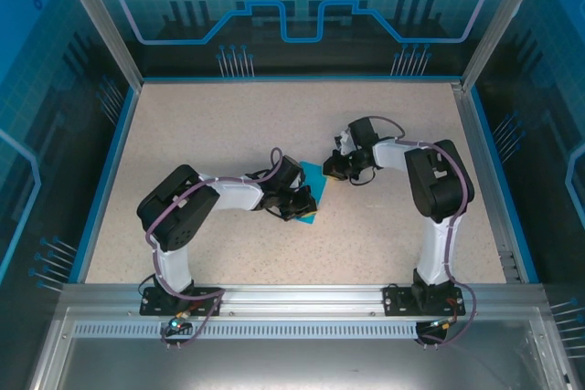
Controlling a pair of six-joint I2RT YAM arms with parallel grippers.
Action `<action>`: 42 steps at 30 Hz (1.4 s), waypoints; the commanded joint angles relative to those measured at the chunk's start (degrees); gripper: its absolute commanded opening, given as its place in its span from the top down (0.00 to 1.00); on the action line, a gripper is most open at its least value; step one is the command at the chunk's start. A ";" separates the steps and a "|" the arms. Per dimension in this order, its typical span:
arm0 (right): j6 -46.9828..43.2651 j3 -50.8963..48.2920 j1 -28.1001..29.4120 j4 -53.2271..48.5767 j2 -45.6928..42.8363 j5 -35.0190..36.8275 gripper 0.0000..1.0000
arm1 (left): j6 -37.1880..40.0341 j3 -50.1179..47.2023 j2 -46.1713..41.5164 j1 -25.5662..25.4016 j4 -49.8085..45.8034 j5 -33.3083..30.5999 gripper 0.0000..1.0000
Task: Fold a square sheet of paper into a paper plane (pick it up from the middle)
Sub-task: First fold in half a square sheet of paper at the center of the table.
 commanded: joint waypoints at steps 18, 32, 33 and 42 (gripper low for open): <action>-0.64 -4.92 4.01 1.98 -11.87 1.36 0.90 | 1.06 0.49 1.95 -0.58 -8.12 -0.56 1.00; -0.43 -6.33 5.49 0.85 -4.46 2.03 0.91 | 4.13 1.81 0.15 -0.50 -6.54 0.51 1.00; -0.58 -6.27 5.48 0.34 -4.06 2.50 0.92 | 5.23 2.38 -0.43 -0.42 -6.10 1.01 1.00; -0.08 -7.17 5.02 -0.80 -1.37 3.57 0.92 | 10.53 5.32 -1.72 0.86 0.62 2.20 0.99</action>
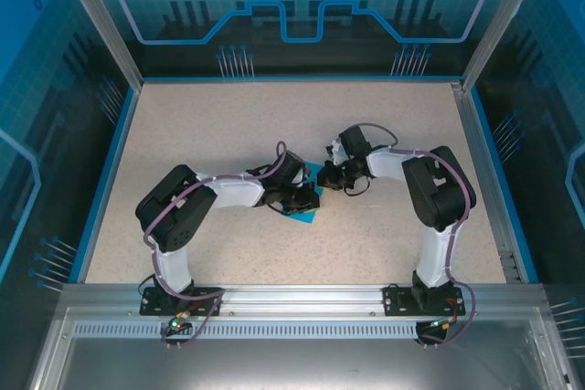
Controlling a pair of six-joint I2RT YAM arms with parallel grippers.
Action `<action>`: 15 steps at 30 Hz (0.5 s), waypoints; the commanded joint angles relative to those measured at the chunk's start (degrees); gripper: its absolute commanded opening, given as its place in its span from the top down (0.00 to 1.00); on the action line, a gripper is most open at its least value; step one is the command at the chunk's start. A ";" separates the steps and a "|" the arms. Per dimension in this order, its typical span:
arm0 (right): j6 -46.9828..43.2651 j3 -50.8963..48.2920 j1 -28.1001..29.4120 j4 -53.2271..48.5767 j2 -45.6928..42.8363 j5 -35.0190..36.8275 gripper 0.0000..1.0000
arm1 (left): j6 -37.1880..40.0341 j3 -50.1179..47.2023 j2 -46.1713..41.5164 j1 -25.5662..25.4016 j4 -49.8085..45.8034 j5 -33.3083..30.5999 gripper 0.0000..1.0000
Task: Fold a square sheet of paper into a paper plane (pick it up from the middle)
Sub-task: First fold in half a square sheet of paper at the center of the table.
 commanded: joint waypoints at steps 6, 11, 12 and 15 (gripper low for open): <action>0.32 -1.00 -0.25 -2.76 3.55 1.48 0.92 | 4.75 3.79 2.89 1.08 1.25 -0.46 0.99; 0.32 -0.84 -0.23 -3.20 4.04 1.52 0.92 | 4.93 3.31 4.71 1.10 1.83 0.08 0.99; 0.45 -0.83 -0.29 -3.30 4.15 1.59 0.92 | 4.73 2.86 4.81 1.11 1.95 0.36 0.99; 0.67 -0.54 -0.30 -3.56 4.62 1.68 0.92 | 4.92 1.39 4.45 1.05 1.60 0.39 0.99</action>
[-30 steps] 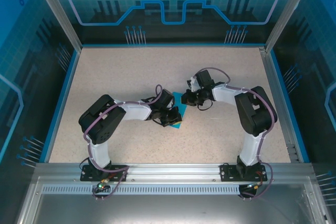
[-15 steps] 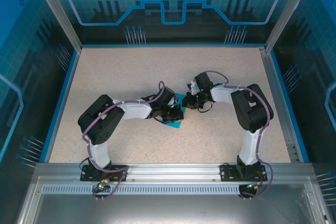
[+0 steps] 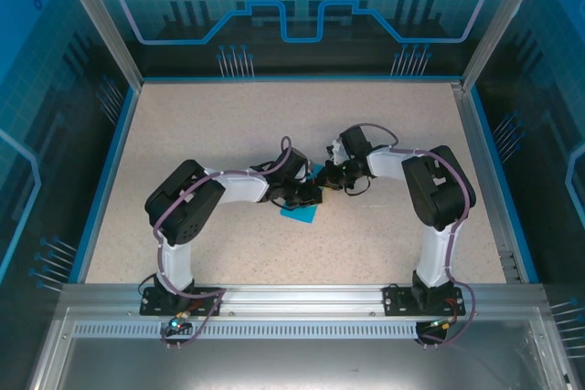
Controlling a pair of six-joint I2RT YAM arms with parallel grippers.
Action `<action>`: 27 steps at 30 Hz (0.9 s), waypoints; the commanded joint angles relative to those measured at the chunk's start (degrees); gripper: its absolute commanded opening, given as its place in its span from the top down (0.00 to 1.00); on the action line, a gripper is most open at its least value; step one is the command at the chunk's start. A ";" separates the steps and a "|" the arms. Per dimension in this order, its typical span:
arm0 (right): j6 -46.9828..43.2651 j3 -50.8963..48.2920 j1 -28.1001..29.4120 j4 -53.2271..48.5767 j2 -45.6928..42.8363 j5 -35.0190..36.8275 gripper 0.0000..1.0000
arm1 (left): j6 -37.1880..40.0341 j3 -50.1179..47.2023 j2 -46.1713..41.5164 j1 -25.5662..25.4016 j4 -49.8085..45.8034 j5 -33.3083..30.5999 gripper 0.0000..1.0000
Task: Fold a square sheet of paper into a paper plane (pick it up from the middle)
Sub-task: First fold in half a square sheet of paper at the center of the table.
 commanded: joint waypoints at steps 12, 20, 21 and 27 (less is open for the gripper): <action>1.16 0.87 0.00 -6.70 5.57 4.48 0.92 | 3.09 -7.92 -3.29 -1.94 -3.13 2.40 1.00; 0.92 0.87 -0.07 -7.19 5.76 4.92 0.92 | 3.39 -12.48 -6.32 -3.76 -4.58 3.10 1.00; 0.87 0.87 -0.11 -7.26 5.74 4.96 0.92 | 3.83 -12.61 -6.65 -4.30 -5.26 3.20 1.00; 0.13 0.95 -0.05 -7.75 4.12 5.14 0.92 | 6.79 -12.61 -9.11 -5.35 -10.89 2.37 1.00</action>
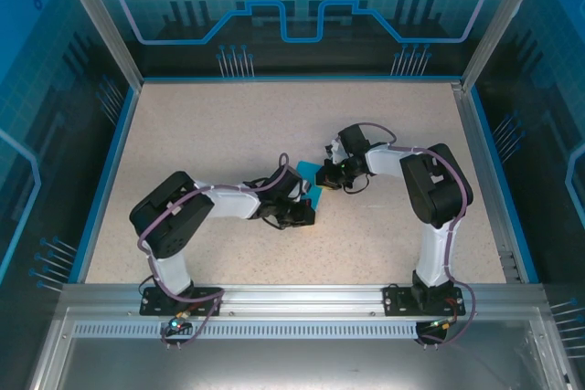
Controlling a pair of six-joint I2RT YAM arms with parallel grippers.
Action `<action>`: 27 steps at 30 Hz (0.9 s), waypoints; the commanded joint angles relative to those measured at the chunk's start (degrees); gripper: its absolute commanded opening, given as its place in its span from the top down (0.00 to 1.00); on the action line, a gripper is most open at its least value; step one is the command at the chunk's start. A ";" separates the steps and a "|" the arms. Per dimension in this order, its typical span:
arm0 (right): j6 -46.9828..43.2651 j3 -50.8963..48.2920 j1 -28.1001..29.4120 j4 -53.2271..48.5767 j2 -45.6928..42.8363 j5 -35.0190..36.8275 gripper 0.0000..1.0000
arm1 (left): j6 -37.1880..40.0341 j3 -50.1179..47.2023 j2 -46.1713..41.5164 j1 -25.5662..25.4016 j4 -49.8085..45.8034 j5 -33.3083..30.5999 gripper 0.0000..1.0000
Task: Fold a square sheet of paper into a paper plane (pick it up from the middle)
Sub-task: First fold in half a square sheet of paper at the center of the table, then rotate the paper at the center of the table.
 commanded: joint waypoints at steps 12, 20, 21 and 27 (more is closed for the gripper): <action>-3.44 6.60 7.88 -10.04 -5.94 10.44 0.90 | -2.85 1.24 -14.88 6.51 -15.18 -7.42 0.82; -1.40 11.57 16.60 -12.35 -0.23 13.07 0.89 | -8.15 -3.64 -18.08 16.33 -19.61 -11.53 0.68; -1.47 12.28 17.38 -12.82 0.66 13.26 0.89 | -8.57 -4.14 -18.19 16.96 -19.56 -11.49 0.67; -3.48 12.61 19.30 -15.79 2.82 13.49 0.89 | -9.73 -5.91 -19.06 18.56 -19.72 -11.83 0.64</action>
